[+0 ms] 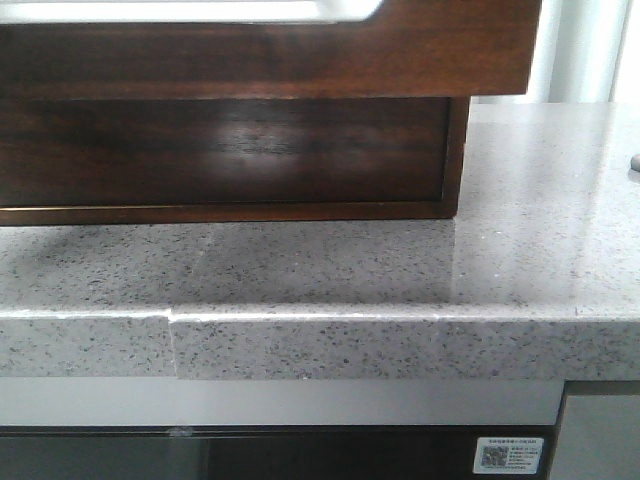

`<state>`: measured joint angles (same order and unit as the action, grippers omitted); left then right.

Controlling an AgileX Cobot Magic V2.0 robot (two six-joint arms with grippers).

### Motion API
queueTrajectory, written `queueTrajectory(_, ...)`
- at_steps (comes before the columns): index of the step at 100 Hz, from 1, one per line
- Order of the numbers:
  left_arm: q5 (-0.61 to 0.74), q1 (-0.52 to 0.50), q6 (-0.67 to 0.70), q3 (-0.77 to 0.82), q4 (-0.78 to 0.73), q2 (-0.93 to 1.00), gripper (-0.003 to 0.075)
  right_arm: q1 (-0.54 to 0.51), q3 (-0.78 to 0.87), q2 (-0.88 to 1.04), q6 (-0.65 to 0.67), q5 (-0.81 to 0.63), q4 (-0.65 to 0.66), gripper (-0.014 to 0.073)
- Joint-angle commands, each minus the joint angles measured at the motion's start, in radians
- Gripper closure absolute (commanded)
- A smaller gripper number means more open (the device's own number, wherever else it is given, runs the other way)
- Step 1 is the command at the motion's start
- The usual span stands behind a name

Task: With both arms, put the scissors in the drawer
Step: 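Pull the drawer open toward the robot with the left gripper, then lower the right gripper over the grey-orange scissors and grasp them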

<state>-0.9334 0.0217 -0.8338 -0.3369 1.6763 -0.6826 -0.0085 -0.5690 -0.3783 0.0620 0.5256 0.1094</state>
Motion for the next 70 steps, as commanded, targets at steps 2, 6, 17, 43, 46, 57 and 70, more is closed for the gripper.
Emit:
queueTrajectory(2, -0.013, 0.001, -0.037, -0.044, -0.059, 0.006, 0.0353, -0.001, -0.039, -0.018, -0.004, -0.062, 0.017, 0.0092)
queueTrajectory(6, 0.000, 0.001, -0.037, -0.054, -0.099, 0.006, 0.0352, -0.001, -0.049, -0.020, -0.004, -0.048, 0.017, 0.0092)
queueTrajectory(17, 0.022, 0.001, -0.025, -0.102, -0.242, 0.008, 0.0352, -0.001, -0.093, -0.058, -0.004, 0.012, 0.031, 0.0092)
queueTrajectory(43, 0.037, 0.001, 0.242, -0.241, -0.763, 0.026, 0.0352, -0.003, -0.246, -0.274, 0.080, 0.192, 0.110, 0.0092)
queueTrajectory(46, 0.040, 0.001, 0.264, -0.257, -0.815, 0.036, 0.0352, -0.008, -0.264, -0.302, 0.079, 0.214, 0.110, 0.0093)
queueTrajectory(57, 0.046, 0.001, 0.304, -0.299, -0.932, 0.097, 0.0352, -0.040, -0.330, -0.414, 0.081, 0.263, 0.108, 0.0104)
queueTrajectory(70, 0.053, 0.016, 0.333, -0.345, -1.057, 0.158, 0.0352, -0.102, -0.388, -0.537, 0.081, 0.287, 0.071, 0.0104)
